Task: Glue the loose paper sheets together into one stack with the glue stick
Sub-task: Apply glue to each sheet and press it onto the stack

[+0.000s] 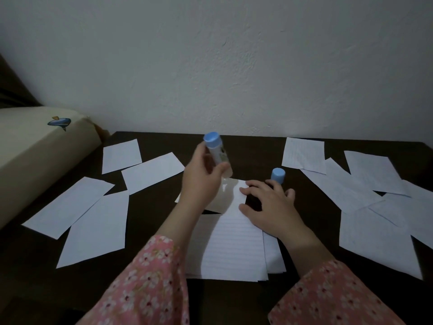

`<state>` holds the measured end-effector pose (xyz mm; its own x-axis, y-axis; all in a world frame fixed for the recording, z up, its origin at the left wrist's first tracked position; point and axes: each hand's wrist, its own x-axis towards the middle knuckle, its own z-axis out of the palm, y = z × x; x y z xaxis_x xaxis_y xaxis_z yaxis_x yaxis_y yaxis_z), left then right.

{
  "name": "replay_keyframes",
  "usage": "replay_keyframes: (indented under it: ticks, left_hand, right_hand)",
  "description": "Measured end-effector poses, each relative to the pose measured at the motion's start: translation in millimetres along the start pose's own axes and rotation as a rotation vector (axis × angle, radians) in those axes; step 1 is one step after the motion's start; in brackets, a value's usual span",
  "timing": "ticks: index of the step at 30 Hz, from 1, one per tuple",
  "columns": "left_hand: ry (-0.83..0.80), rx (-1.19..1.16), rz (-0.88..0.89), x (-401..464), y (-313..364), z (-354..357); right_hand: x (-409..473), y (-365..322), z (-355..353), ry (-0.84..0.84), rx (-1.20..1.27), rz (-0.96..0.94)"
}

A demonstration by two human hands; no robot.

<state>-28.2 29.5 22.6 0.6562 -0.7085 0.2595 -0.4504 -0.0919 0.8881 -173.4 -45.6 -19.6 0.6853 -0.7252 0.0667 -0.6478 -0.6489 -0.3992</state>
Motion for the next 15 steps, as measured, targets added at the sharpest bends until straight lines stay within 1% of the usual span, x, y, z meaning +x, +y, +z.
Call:
replay_keyframes:
  ticks: [3,7,15]
  left_hand:
    - [-0.049,0.113,0.025,-1.5,-3.7,12.7]
    - [-0.069,0.105,-0.006,0.0,-4.5,18.9]
    - [-0.108,0.114,0.008,3.3,-5.7,25.9]
  right_hand:
    - [0.0,1.3,-1.0,-0.031,-0.007,-0.014]
    - [-0.1,3.5,-0.2,-0.054,0.005,-0.030]
    - [-1.4,4.1,0.0,-0.053,0.015,-0.043]
